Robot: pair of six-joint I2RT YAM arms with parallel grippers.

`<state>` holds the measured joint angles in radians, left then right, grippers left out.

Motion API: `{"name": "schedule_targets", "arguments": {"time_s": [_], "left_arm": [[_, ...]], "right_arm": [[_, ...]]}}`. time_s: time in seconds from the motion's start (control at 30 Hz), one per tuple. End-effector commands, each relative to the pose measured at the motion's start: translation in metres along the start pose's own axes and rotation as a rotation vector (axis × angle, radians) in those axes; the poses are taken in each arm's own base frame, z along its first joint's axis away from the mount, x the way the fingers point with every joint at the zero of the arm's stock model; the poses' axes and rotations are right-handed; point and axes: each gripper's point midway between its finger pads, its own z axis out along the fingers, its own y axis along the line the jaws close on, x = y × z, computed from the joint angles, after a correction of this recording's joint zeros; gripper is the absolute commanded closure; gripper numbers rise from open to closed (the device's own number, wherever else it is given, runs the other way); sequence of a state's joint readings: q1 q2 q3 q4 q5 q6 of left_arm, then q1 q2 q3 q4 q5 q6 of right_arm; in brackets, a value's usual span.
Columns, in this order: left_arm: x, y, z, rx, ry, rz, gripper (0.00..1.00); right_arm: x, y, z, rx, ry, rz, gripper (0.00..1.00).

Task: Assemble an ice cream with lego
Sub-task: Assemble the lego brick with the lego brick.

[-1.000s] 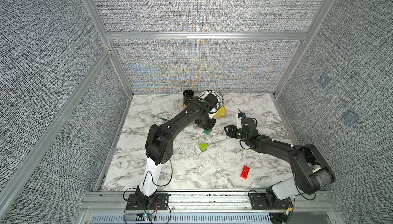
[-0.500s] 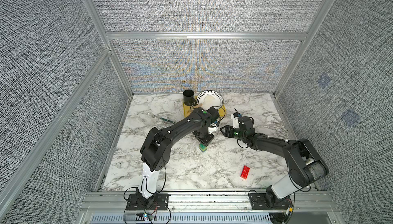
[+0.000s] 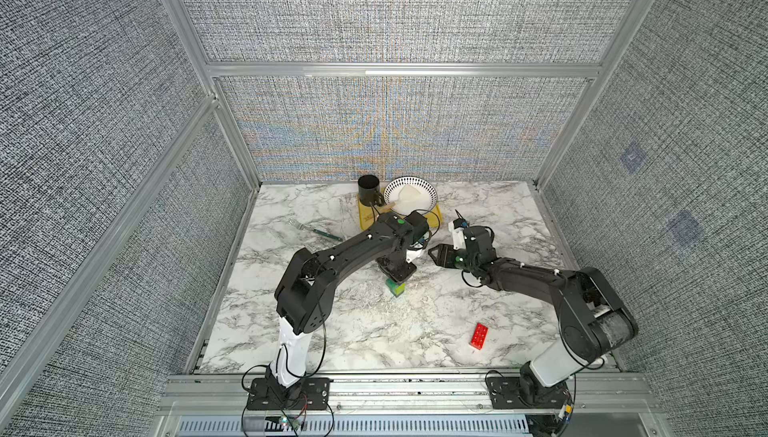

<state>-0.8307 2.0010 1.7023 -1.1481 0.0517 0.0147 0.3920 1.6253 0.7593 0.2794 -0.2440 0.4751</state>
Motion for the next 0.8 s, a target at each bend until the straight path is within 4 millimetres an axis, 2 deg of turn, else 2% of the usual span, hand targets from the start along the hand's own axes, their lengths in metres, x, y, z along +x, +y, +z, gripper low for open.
{"name": "schedule_targets", "arguments": {"time_s": [0.0, 0.43, 0.77], "left_arm": [[-0.002, -0.002, 0.001, 0.009, -0.008, 0.002, 0.98], [-0.002, -0.007, 0.009, 0.036, -0.008, -0.008, 0.98], [0.005, -0.007, 0.024, 0.004, 0.025, 0.007, 0.98]], "right_arm": [[-0.001, 0.002, 0.000, -0.007, 0.000, -0.012, 0.35], [0.000, 0.003, 0.003, -0.005, 0.009, -0.012, 0.35], [0.001, 0.003, 0.004, -0.006, 0.014, -0.016, 0.35]]}}
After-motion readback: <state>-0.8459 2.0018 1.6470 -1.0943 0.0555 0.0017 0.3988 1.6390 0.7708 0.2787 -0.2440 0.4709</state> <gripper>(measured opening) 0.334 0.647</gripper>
